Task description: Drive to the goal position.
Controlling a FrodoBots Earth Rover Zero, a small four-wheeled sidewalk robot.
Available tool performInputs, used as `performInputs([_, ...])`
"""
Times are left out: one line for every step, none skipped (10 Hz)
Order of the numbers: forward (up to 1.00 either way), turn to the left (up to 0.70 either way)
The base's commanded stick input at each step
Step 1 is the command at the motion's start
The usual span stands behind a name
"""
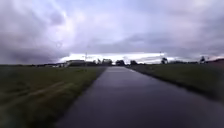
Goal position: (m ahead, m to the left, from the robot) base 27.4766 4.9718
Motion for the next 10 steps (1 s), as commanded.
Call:
performInputs([0.70,0.00])
performInputs([0.70,0.00])
performInputs([0.70,0.00])
performInputs([0.70,0.00])
performInputs([0.70,0.00])
performInputs([0.70,0.00])
performInputs([0.70,0.00])
performInputs([0.70,0.00])
performInputs([0.70,0.00])
performInputs([0.70,0.00])
